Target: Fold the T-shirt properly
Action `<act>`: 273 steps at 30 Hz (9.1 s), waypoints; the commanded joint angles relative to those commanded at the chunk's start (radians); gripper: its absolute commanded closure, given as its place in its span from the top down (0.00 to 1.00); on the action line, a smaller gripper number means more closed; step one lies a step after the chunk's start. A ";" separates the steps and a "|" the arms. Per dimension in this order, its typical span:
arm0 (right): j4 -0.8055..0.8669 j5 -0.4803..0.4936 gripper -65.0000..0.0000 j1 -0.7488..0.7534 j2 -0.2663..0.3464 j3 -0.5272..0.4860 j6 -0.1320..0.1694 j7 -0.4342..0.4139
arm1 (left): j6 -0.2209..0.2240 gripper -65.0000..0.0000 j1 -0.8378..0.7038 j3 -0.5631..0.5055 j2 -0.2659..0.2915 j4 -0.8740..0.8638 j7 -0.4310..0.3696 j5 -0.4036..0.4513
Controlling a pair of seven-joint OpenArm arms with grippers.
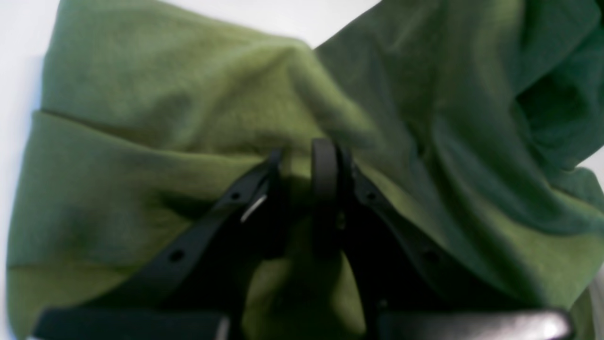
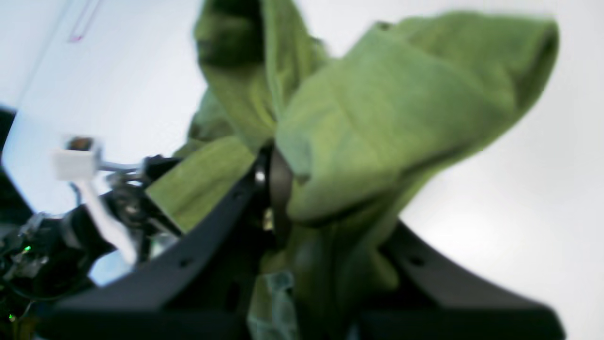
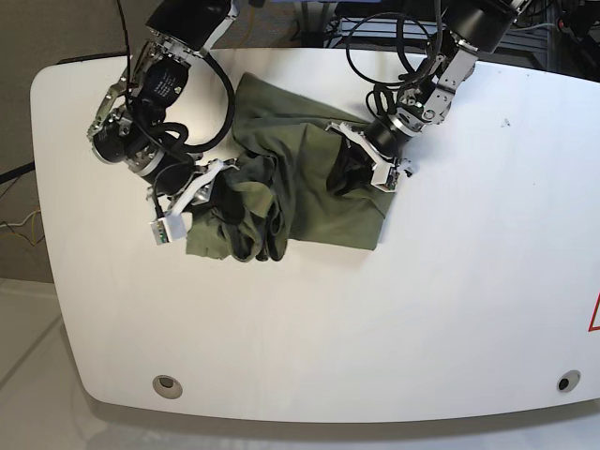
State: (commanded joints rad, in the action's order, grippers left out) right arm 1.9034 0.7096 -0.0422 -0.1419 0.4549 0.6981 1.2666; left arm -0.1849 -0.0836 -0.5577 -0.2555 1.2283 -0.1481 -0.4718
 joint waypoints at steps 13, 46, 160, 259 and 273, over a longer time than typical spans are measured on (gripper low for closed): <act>-0.003 -0.006 0.00 0.003 -0.015 -0.189 0.000 -0.034 | 0.028 0.12 0.032 0.000 0.000 0.054 0.087 0.000; -0.212 -0.172 0.00 0.048 -0.014 -0.502 0.000 -0.180 | 0.029 0.12 0.041 0.008 0.021 0.103 0.091 0.000; -0.399 0.071 0.53 -0.086 -0.015 -0.715 0.000 -0.325 | 0.155 0.12 -0.147 0.525 -0.063 0.552 0.213 0.000; -0.755 -0.153 0.02 -0.058 0.322 -0.582 0.000 -0.753 | 0.209 0.12 -0.075 0.157 -0.021 0.173 0.069 -0.005; -0.546 -0.160 0.02 0.130 0.322 -0.580 0.000 -0.758 | 0.206 0.12 0.109 0.110 -0.021 0.029 0.071 -0.005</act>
State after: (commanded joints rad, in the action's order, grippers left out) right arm 1.3571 0.5501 0.0882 0.1803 -0.1250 0.6981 0.5086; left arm 0.0207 0.0253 -0.4473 -0.2770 1.2574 -0.0775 -0.4764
